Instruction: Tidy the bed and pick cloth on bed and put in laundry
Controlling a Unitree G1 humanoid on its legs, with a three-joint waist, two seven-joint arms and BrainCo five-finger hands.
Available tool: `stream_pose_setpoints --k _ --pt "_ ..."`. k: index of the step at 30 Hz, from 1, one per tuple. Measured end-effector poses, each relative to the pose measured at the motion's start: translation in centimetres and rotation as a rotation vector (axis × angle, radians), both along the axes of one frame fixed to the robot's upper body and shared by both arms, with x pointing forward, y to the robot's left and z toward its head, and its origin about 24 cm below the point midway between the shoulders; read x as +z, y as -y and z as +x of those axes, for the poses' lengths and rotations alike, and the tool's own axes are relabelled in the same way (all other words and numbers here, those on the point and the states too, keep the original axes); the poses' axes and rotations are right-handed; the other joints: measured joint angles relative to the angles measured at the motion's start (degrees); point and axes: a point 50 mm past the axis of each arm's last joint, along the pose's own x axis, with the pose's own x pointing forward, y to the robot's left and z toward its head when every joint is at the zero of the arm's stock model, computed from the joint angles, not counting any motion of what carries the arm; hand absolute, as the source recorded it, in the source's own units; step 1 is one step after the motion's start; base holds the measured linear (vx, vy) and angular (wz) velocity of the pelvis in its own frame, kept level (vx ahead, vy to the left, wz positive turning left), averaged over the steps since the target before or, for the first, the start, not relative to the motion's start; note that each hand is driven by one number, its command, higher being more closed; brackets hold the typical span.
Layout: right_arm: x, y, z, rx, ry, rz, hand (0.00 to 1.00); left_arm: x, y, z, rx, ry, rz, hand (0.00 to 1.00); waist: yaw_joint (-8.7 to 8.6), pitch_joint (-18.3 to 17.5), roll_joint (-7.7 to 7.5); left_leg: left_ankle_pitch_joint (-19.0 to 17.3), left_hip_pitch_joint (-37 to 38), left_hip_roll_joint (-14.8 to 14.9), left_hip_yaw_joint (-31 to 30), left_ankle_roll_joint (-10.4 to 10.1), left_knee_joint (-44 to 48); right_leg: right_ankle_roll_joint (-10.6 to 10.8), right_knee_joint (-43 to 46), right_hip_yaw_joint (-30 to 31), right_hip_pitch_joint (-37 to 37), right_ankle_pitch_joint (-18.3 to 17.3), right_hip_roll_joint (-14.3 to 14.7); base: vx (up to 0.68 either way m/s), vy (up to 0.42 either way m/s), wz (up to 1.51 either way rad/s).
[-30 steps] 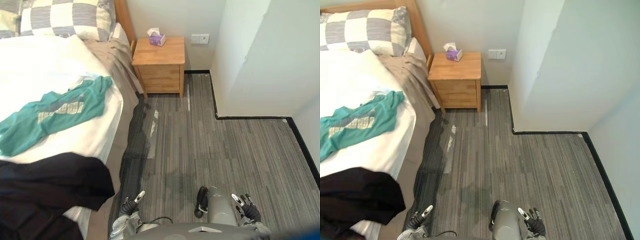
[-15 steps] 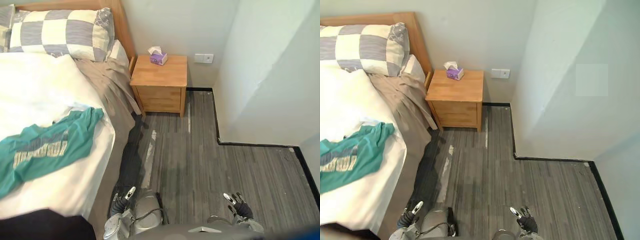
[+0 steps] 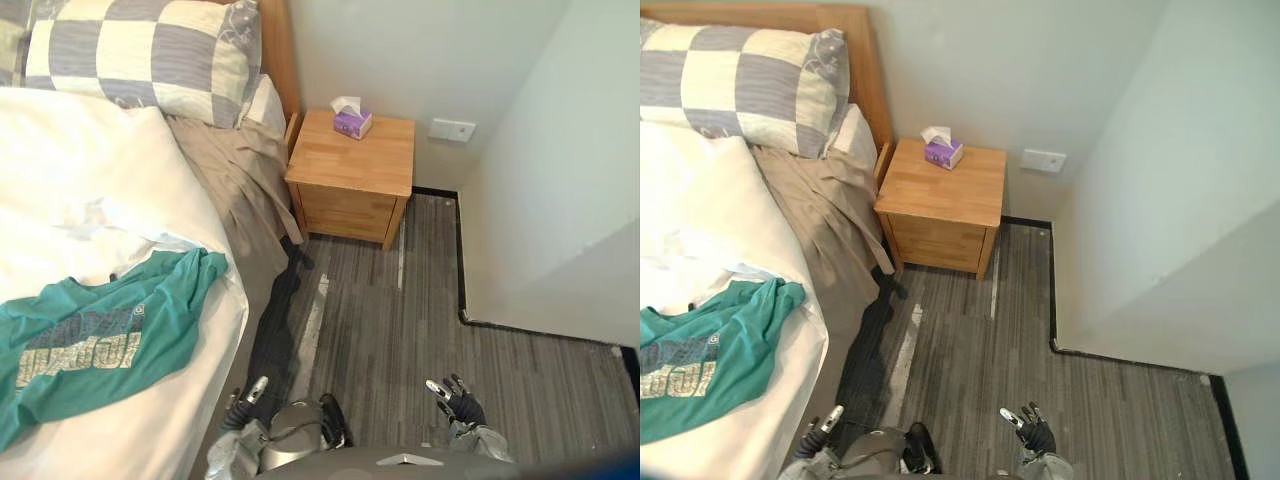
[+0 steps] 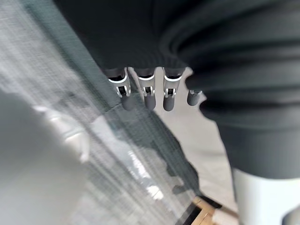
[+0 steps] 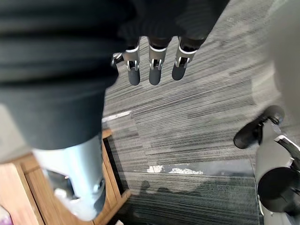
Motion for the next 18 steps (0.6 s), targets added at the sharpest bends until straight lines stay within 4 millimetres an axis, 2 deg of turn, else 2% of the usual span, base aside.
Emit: stream_pose_setpoints --k 1,3,4,5,6,7,8,9,10,11,12,13,14,16,18 --pt "0.0 0.1 0.0 -0.001 0.004 -0.003 0.0 -0.2 -0.1 -0.6 0.0 -0.018 0.002 0.0 -0.72 0.03 0.35 -0.17 3.14 -0.32 -2.49 0.34 -2.35 -1.34 3.93 0.07 -3.52 -2.18 0.36 0.21 0.003 0.76" --pt "0.2 0.2 0.3 0.006 0.025 -0.015 0.0 -0.3 0.0 -1.1 -0.003 -0.03 0.0 0.0 -0.83 -0.12 0.71 -0.07 6.47 -0.14 -5.98 0.49 -5.01 -2.31 3.1 -0.03 -9.22 -3.97 1.89 0.23 -0.023 0.92" --pt "0.4 0.3 0.5 0.0 0.041 -0.017 0.0 -0.3 0.1 -1.2 0.0 -0.03 -0.004 0.0 -0.94 -0.09 0.82 -0.04 7.37 0.32 -8.44 0.56 -5.34 -2.81 0.85 -0.43 -11.82 -5.37 2.72 0.34 -0.129 1.64" --pt "0.6 0.3 0.8 -0.004 0.063 -0.021 0.0 -0.2 0.3 -0.8 0.0 -0.019 -0.01 0.0 -1.21 -0.15 1.17 -0.3 7.97 1.3 -14.18 0.21 -5.58 -3.38 -6.18 0.42 -15.79 -6.3 5.61 0.3 -0.163 1.58" --pt "0.7 0.3 0.9 -0.008 0.072 -0.022 0.0 -0.2 0.4 -0.8 0.001 -0.018 -0.012 0.0 -1.3 -0.11 1.37 -0.43 7.94 1.66 -16.01 -0.03 -5.57 -3.42 -8.69 1.73 -16.62 -6.3 6.77 0.31 -0.202 1.89" --pt "0.8 0.3 0.9 -0.018 0.087 -0.024 0.0 -0.3 0.7 -0.7 0.002 -0.015 -0.02 0.0 -1.99 -0.27 1.69 -0.77 7.54 2.49 -20.25 -0.62 -5.5 -3.29 -15.24 5.42 -17.98 -6.12 9.49 0.35 -0.315 2.17" --pt "1.0 0.3 0.8 -0.039 0.104 -0.016 0.0 -0.3 1.5 -0.2 -0.003 -0.006 -0.033 0.0 -3.12 -0.56 2.25 -1.64 6.16 3.43 -26.49 -1.9 -4.41 -2.85 -24.66 11.39 -18.21 -4.82 12.39 0.47 -0.419 2.85" --pt "0.7 -0.1 0.1 -0.04 0.095 -0.006 0.0 -0.2 1.2 -0.1 0.035 0.011 -0.027 0.0 -2.42 -1.01 1.26 -2.98 6.05 3.02 -30.52 -4.51 -2.7 -3.4 -34.34 15.46 -17.98 -0.31 13.09 0.49 -0.451 2.28" --pt "0.6 -0.4 -0.1 -0.033 0.086 0.0 0.0 -0.2 0.9 -0.2 0.053 0.012 -0.017 0.0 -1.46 -1.33 0.67 -3.84 6.01 2.69 -31.35 -5.32 -1.76 -3.7 -37.26 16.26 -17.89 1.84 13.04 0.47 -0.425 1.75" --pt "0.8 0.0 0.2 -0.017 0.094 -0.015 0.0 -0.5 1.0 -0.8 0.089 -0.022 -0.023 0.0 -0.37 -1.43 2.38 -6.7 6.05 4.24 -34.03 -7.51 1.69 -3.51 -35.71 14.15 -16.85 4.29 13.25 0.38 -0.325 1.02" --pt "0.9 0.3 0.4 0.009 0.099 -0.031 0.0 -0.6 1.4 -1.0 0.096 -0.029 -0.033 0.0 -0.12 -2.06 3.52 -6.1 5.71 5.53 -33.33 -8.54 2.11 -4.58 -34.81 13.01 -16.33 3.47 13.74 0.46 -0.367 1.11" --pt "1.0 0.5 0.8 0.038 0.107 -0.047 0.0 -0.7 2.3 -1.3 0.12 -0.03 -0.056 0.0 0.37 -2.37 3.98 -4.85 6.5 6.78 -32.16 -9.16 1.24 -5.37 -33.6 11.41 -15.87 1.47 14.06 0.42 -0.3 0.63" --pt "1.3 0.2 1.9 0.101 0.127 -0.056 0.0 -0.8 2.6 -1.6 0.135 -0.029 -0.06 0.0 0.45 -2.6 4.92 -2.92 8.03 8.37 -30.59 -10.38 -1.31 -6.87 -31.57 9.8 -15.75 -0.68 14.48 0.4 -0.305 0.49" --pt "1.5 -0.8 3.1 0.166 0.15 -0.046 0.0 -0.8 2.8 -1.7 0.134 -0.027 -0.062 0.0 0.2 -2.71 5.05 -0.31 8.91 9.08 -29.36 -10.68 -3.22 -7.83 -29.98 8.72 -15.77 -2.64 14.49 0.31 -0.283 0.28" --pt "1.6 -1.8 3.7 0.2 0.161 -0.029 0.0 -0.8 2.6 -1.6 0.133 -0.017 -0.06 0.0 0.3 -2.5 4.56 1.99 8.03 9.75 -27.3 -11.04 -1.59 -8.32 -30.65 6.82 -14.29 -4.62 14.09 0.25 -0.269 0.39"
